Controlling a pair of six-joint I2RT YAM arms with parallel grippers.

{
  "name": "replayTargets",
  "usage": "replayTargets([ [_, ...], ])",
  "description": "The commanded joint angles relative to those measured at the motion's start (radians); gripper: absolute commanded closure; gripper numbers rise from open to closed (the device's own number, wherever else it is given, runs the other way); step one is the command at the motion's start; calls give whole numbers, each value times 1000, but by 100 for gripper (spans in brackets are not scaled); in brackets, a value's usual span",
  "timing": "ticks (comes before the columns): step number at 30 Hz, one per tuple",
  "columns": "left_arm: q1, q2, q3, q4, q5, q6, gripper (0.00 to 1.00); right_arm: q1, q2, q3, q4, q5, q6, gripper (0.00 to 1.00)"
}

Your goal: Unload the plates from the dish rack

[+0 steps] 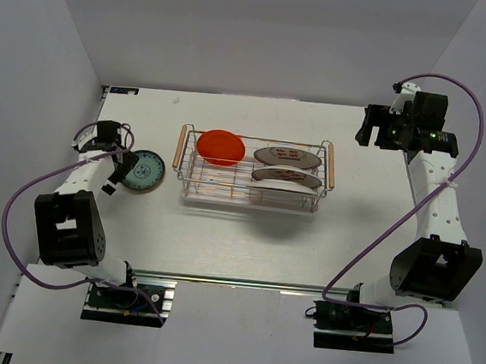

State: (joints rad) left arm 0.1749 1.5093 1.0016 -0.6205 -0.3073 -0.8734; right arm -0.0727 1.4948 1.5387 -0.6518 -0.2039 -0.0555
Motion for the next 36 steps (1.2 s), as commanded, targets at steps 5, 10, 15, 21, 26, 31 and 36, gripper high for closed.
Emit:
replayTargets([
  [5, 6, -29, 159, -61, 28, 117, 2, -6, -4, 6, -2, 4, -10, 11],
  [10, -18, -41, 345, 74, 292, 401, 2, -4, -10, 6, -2, -9, -35, 11],
  [15, -58, 87, 569, 157, 787, 571, 2, -4, -2, -3, 8, -2, -14, 11],
  [21, -193, 212, 834, 50, 936, 825, 2, -3, 33, 14, -16, 8, -15, 11],
  [26, -331, 331, 992, -217, 995, 1244, 2, -4, 70, 24, -26, 15, -6, 11],
  [31, -436, 396, 1077, -352, 896, 1476, 2, -4, 125, 63, -68, 17, -3, 11],
  [36, -478, 423, 1060, -369, 875, 1616, 2, -3, 147, 67, -81, 29, 0, 11],
])
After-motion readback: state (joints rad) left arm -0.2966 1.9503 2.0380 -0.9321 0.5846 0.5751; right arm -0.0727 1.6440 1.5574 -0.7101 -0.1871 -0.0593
